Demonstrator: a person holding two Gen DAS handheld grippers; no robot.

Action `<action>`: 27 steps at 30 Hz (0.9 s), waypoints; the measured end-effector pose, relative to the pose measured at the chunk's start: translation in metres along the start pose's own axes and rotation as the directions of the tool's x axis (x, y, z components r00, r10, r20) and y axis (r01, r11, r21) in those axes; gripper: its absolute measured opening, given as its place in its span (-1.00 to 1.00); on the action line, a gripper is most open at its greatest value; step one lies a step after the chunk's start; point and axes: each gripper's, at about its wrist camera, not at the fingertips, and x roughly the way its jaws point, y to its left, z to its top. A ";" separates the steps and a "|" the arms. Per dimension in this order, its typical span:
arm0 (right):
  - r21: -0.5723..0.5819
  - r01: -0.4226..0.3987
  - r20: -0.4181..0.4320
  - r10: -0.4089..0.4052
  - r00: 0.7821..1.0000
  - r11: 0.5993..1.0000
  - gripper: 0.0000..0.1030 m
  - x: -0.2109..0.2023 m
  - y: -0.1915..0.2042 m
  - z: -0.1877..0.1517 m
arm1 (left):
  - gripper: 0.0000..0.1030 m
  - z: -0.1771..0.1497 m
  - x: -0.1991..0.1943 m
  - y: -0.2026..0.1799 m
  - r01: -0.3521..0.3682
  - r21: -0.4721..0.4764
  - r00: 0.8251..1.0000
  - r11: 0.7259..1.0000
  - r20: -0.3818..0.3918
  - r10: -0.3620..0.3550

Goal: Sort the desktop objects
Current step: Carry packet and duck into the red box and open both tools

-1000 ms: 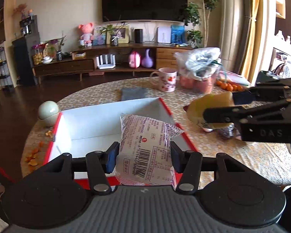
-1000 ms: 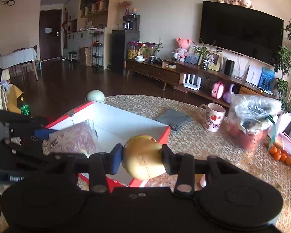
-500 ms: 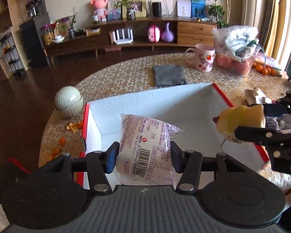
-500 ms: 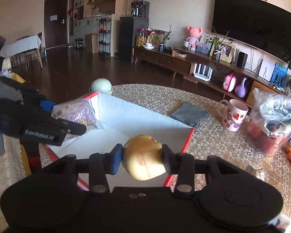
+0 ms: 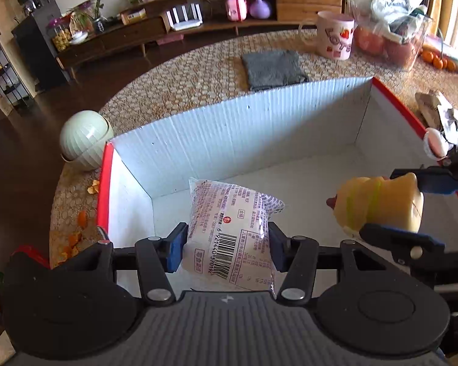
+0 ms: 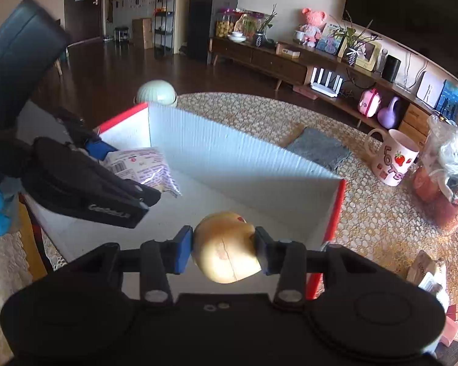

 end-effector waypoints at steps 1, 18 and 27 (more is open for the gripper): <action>-0.007 0.000 -0.011 0.000 1.000 1.000 -0.18 0.004 0.002 0.000 | 0.04 0.001 0.004 0.001 -0.001 -0.005 1.000 1.000 -0.011 0.001; 0.013 -0.031 -0.116 0.032 0.993 0.999 -0.19 0.025 0.006 -0.007 | 0.09 0.006 0.036 0.001 0.074 0.002 0.976 0.997 -0.206 -0.072; 0.010 -0.053 -0.111 0.054 0.992 0.999 0.02 0.018 0.007 -0.007 | 0.31 0.008 0.025 0.000 0.031 0.007 0.985 1.000 -0.171 -0.029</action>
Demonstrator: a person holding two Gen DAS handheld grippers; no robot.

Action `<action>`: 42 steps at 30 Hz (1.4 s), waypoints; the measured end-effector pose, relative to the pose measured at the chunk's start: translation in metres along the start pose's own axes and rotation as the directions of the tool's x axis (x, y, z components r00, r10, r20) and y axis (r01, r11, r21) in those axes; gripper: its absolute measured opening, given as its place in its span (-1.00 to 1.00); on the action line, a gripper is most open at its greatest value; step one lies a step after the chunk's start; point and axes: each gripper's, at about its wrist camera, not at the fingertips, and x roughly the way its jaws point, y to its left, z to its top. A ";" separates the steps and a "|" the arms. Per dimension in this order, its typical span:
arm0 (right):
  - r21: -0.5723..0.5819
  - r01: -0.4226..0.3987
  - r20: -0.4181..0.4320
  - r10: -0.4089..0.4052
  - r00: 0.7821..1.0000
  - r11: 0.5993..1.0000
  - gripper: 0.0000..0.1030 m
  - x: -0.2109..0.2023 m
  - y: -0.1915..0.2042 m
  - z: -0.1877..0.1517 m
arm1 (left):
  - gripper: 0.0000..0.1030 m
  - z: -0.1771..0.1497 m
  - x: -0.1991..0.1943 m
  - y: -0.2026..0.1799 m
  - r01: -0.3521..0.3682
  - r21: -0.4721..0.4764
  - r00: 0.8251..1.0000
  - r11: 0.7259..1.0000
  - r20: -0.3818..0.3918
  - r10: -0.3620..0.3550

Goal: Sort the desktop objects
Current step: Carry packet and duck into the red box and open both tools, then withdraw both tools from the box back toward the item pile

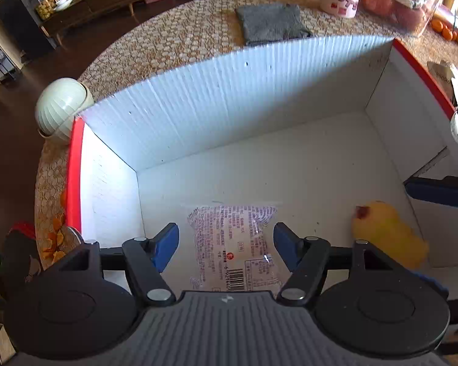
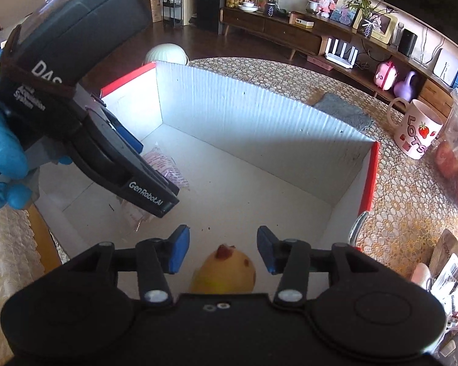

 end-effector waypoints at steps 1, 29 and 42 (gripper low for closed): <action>0.000 0.000 0.007 0.000 1.000 1.000 0.07 -0.002 0.000 0.000 | 0.31 0.000 -0.003 0.001 0.001 -0.005 1.000 1.000 0.010 -0.001; 0.036 -0.063 0.229 0.053 0.972 0.997 0.27 -0.129 -0.023 -0.040 | 0.31 -0.062 -0.125 -0.037 0.091 -0.032 0.949 0.995 0.305 -0.077; 0.081 0.000 0.300 -0.024 0.953 0.997 0.41 -0.170 -0.049 -0.086 | 0.31 -0.094 -0.164 -0.095 0.105 0.009 0.890 0.994 0.445 -0.098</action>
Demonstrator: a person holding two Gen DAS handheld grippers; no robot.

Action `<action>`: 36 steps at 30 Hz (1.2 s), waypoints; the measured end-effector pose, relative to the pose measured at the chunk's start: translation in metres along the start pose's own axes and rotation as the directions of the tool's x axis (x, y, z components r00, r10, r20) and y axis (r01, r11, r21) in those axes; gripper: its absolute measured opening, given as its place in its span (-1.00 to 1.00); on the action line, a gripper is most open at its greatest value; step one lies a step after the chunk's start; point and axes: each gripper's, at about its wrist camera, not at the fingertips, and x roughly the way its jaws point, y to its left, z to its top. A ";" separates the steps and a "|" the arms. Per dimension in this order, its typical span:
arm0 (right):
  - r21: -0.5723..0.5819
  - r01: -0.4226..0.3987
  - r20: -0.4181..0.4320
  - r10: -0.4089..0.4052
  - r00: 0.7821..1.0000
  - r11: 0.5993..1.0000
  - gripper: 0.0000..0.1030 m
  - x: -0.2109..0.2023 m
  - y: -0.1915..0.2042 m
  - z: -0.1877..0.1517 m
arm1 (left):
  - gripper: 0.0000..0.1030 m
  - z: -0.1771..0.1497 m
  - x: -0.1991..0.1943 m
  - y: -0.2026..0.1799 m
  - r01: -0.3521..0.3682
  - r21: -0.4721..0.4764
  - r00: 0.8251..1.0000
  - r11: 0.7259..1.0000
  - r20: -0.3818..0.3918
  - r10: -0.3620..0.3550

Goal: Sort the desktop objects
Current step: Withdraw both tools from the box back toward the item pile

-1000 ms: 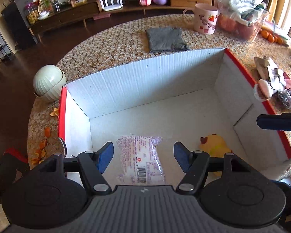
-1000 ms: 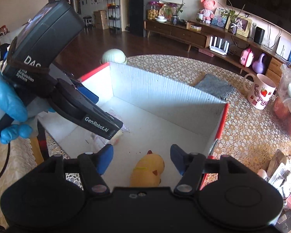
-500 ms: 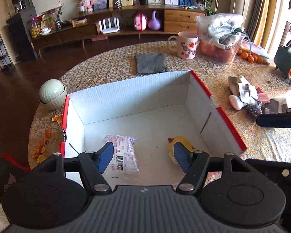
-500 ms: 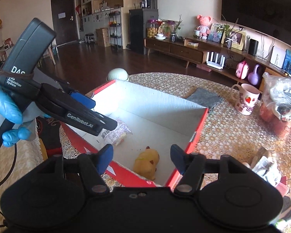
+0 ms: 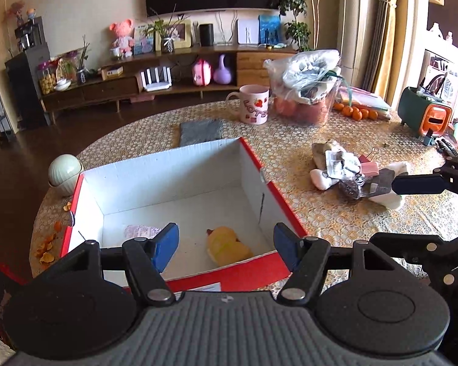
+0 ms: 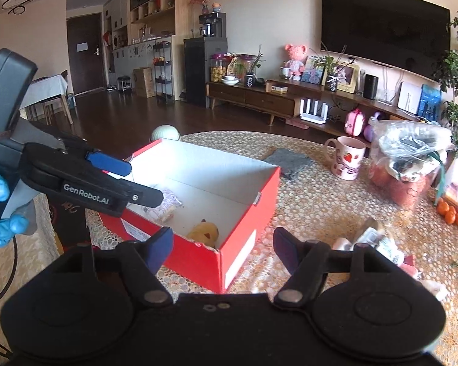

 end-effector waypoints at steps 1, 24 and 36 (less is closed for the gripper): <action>0.004 0.009 0.003 -0.009 1.000 1.000 0.41 -0.003 -0.003 -0.004 | 0.31 -0.002 -0.002 -0.005 0.003 0.006 1.000 1.000 0.011 -0.003; 0.104 0.273 -0.071 -0.267 0.961 0.956 0.47 -0.037 -0.093 -0.070 | 0.67 -0.010 0.049 -0.109 0.122 0.084 0.992 0.989 0.020 -0.124; 0.172 0.427 -0.155 -0.404 0.902 0.888 0.47 -0.017 -0.170 -0.092 | 0.92 0.012 0.119 -0.157 0.127 0.097 0.991 0.987 0.025 -0.130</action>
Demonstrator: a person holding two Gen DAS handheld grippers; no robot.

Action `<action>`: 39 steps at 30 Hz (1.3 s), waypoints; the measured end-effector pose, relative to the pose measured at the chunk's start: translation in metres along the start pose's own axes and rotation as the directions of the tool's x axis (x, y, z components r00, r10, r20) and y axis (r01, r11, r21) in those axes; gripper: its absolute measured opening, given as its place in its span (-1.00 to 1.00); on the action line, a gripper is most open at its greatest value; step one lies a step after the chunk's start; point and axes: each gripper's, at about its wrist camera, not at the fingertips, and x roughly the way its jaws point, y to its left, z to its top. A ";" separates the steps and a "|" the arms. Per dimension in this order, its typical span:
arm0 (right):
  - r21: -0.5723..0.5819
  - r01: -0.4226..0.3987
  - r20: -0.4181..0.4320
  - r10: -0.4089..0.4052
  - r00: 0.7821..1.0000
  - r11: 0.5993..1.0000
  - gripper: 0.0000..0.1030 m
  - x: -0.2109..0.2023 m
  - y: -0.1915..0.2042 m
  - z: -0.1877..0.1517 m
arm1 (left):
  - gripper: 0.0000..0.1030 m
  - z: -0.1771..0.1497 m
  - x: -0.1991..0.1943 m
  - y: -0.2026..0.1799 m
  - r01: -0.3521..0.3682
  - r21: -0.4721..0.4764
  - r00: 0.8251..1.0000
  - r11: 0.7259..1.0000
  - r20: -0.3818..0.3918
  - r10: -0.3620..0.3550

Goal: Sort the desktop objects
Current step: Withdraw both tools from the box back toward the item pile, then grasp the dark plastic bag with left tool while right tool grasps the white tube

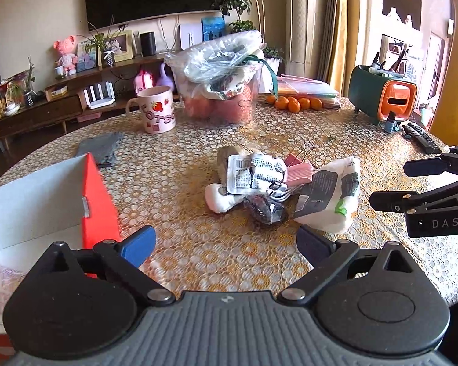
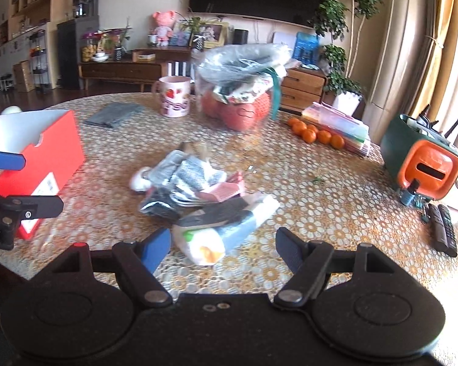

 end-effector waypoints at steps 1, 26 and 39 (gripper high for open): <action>0.005 0.006 -0.003 -0.006 1.000 1.000 0.47 0.004 -0.003 0.000 | 0.92 0.002 0.007 -0.003 0.000 0.003 1.000 1.000 -0.003 0.000; 0.089 0.015 -0.085 -0.008 0.996 0.996 0.37 0.083 -0.031 0.003 | 0.91 0.017 0.113 -0.017 0.017 -0.033 0.992 0.999 -0.122 -0.021; 0.081 -0.028 -0.080 0.034 0.996 0.996 0.05 0.090 -0.023 -0.001 | 0.28 0.019 0.130 -0.021 0.061 -0.064 0.988 0.996 -0.141 -0.069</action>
